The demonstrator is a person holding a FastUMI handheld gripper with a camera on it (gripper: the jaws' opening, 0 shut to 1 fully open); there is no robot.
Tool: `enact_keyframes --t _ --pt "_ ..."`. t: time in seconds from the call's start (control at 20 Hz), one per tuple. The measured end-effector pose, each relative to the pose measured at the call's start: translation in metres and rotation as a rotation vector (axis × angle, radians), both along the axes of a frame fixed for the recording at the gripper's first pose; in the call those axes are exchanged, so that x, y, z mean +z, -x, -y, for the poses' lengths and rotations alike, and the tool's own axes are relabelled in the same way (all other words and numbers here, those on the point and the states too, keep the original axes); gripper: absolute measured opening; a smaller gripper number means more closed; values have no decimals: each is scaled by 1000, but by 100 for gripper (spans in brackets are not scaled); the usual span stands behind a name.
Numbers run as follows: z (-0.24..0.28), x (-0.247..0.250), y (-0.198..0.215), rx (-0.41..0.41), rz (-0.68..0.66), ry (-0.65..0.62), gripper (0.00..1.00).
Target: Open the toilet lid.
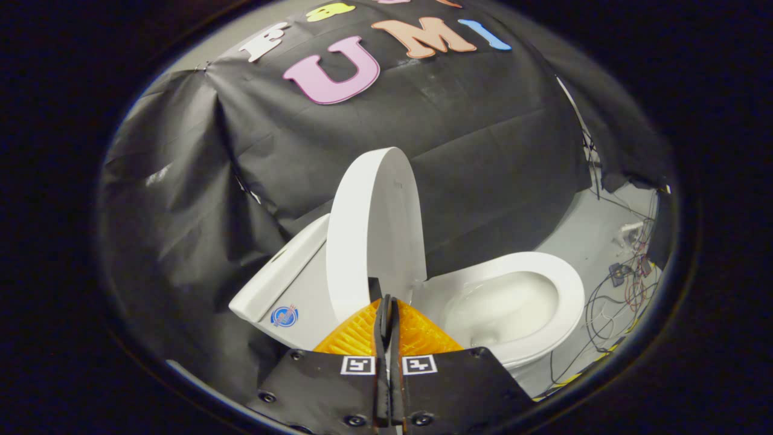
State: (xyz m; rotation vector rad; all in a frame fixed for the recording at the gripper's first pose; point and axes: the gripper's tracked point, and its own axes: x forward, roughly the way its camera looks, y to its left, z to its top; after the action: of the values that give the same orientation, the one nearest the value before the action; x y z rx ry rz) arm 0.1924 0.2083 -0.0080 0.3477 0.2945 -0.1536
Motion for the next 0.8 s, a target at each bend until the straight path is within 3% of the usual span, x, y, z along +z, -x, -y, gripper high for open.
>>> enact_keyframes --t 0.45,0.8 --pt "-16 5 -7 -83 9 116 2" --pt "-29 10 -13 -99 4 186 2"
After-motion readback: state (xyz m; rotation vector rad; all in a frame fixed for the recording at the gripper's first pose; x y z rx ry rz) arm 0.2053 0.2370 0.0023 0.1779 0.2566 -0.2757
